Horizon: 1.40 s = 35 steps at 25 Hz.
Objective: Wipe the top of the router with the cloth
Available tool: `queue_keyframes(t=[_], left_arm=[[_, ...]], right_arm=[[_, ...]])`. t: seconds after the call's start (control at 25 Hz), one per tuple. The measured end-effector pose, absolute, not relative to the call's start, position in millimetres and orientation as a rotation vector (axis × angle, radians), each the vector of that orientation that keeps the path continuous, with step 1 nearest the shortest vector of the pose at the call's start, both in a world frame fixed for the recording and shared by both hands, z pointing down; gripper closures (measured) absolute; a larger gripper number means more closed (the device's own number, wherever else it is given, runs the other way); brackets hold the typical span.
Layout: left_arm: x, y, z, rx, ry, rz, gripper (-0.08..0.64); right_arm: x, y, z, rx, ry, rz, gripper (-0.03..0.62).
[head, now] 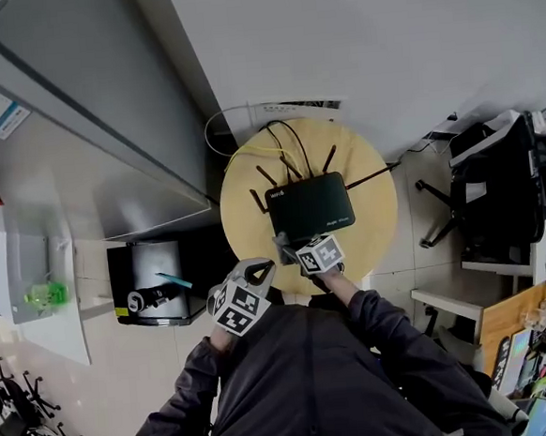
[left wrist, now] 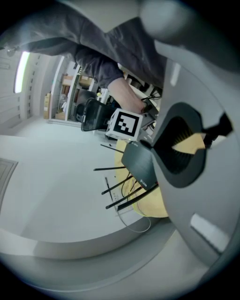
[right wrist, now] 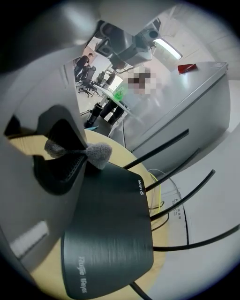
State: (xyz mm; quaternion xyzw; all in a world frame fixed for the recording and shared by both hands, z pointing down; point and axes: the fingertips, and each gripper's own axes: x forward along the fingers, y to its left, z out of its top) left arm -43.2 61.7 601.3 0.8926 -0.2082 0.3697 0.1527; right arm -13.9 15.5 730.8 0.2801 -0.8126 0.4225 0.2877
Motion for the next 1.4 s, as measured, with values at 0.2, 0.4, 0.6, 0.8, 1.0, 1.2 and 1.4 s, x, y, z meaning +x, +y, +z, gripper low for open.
queue_keyframes(t=[0.2, 0.4, 0.6, 0.8, 1.0, 1.2, 1.4], left_arm=[[-54.4, 58.9, 599.9, 2.581, -0.567, 1.080, 0.558], [-46.6, 55.6, 602.4, 2.590, -0.536, 1.080, 0.558], [-20.6, 55.7, 602.8, 2.601, -0.500, 1.079, 0.558], [4.8, 53.0, 603.2, 2.602, -0.485, 1.078, 0.558], [27.3, 50.1, 603.9, 2.599, -0.487, 1.078, 0.558], [46.5, 48.2, 604.3, 2.592, -0.497, 1.078, 0.558], [57.6, 47.9, 606.3, 2.580, -0.516, 1.080, 0.558]], right_arm=[[5.6, 9.8, 738.9, 0.826, -2.130, 1.171, 0.565], [41.8, 5.9, 742.5, 0.883, -2.081, 1.188, 0.565], [80.4, 3.9, 741.8, 0.926, -2.057, 1.197, 0.565], [113.1, 1.3, 742.6, 0.954, -2.047, 1.204, 0.565], [141.0, -0.2, 744.0, 0.962, -2.039, 1.210, 0.565], [163.0, -2.6, 744.2, 0.963, -2.045, 1.211, 0.565], [181.1, -3.0, 745.1, 0.966, -2.042, 1.210, 0.565]])
